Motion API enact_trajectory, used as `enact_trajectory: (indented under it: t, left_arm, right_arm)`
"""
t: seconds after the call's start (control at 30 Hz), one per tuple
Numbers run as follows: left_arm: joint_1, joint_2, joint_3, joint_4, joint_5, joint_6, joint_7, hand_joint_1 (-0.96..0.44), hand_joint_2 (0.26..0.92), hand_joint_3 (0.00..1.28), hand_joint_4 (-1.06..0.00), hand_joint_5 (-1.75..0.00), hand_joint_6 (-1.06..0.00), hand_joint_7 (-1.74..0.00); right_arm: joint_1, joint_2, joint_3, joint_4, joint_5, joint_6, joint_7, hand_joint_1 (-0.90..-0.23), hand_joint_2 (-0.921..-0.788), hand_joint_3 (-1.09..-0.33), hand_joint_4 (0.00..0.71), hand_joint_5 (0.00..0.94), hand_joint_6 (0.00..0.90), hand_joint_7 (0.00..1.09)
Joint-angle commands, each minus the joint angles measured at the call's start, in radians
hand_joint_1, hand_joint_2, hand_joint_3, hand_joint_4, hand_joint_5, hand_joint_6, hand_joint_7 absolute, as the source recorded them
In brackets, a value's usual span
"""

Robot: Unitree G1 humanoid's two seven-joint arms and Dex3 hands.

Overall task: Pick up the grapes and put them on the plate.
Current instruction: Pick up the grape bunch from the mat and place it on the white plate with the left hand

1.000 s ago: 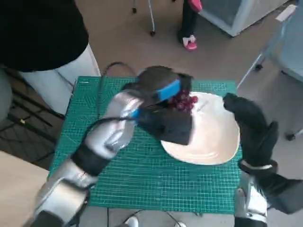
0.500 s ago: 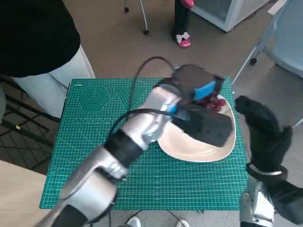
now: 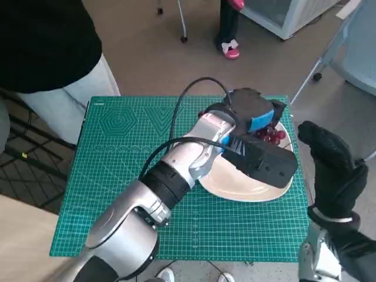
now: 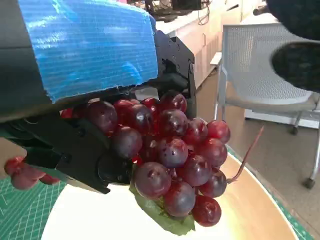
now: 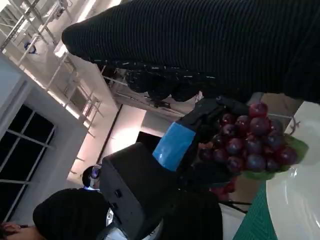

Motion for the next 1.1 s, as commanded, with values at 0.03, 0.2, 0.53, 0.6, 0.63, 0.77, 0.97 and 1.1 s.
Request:
enact_trajectory:
  t: [0.03,0.2,0.53,0.6,0.63,0.77,0.97,1.1]
  left_arm:
    - [-0.047,-0.013,0.009,0.009,-0.017,-0.014,-0.001,0.25,0.859,0.49,-0.34,-1.61,-0.42,-0.67]
    - [-0.048,-0.016,0.006,0.025,-0.021,-0.013,-0.003,0.34,0.847,0.52,-0.34,-1.64,-0.52,-0.21]
    - [-0.051,-0.03,0.023,0.065,-0.046,0.022,-0.033,0.38,0.709,0.65,-0.48,-1.55,-0.61,-0.07]
    - [-0.055,-0.035,0.036,0.072,-0.066,0.04,-0.065,0.38,0.685,0.64,-0.53,-1.5,-0.56,-0.05]
    - [-0.057,-0.036,0.04,0.076,-0.074,0.048,-0.081,0.38,0.683,0.62,-0.56,-1.47,-0.52,-0.04]
    - [-0.068,-0.039,0.034,0.102,-0.08,0.051,-0.126,0.06,0.771,0.36,-0.51,-1.35,-0.36,-0.01]
    - [-0.065,-0.033,0.027,0.122,-0.081,0.03,-0.149,-0.46,0.898,0.06,-0.36,-0.99,-0.27,0.0]
    - [-0.048,-0.016,0.03,0.105,-0.082,0.013,-0.14,-0.52,0.915,0.03,-0.36,-0.69,-0.27,0.0]
  right_arm:
    - [0.028,0.008,0.01,-0.004,-0.01,0.005,-0.009,-0.632,-0.921,-0.839,0.418,0.0,0.15,0.16]
    - [0.03,0.01,0.013,0.0,-0.006,0.004,-0.007,-0.629,-0.921,-0.843,0.417,0.0,0.151,0.16]
    - [0.028,0.011,0.014,0.003,0.0,0.004,-0.007,-0.629,-0.921,-0.846,0.415,0.0,0.153,0.15]
    - [0.028,0.011,0.014,0.002,0.001,0.005,-0.007,-0.629,-0.921,-0.847,0.415,0.0,0.154,0.15]
    - [0.028,0.012,0.015,0.003,0.001,0.005,-0.007,-0.629,-0.921,-0.847,0.414,0.0,0.154,0.15]
    - [0.025,0.013,0.015,0.006,-0.001,0.006,-0.009,-0.631,-0.921,-0.848,0.413,0.0,0.154,0.14]
    - [0.023,0.017,0.02,0.008,-0.01,0.007,-0.015,-0.632,-0.921,-0.848,0.412,0.0,0.154,0.14]
    - [0.021,0.018,0.023,0.01,-0.016,0.006,-0.018,-0.632,-0.921,-0.849,0.411,0.0,0.154,0.14]
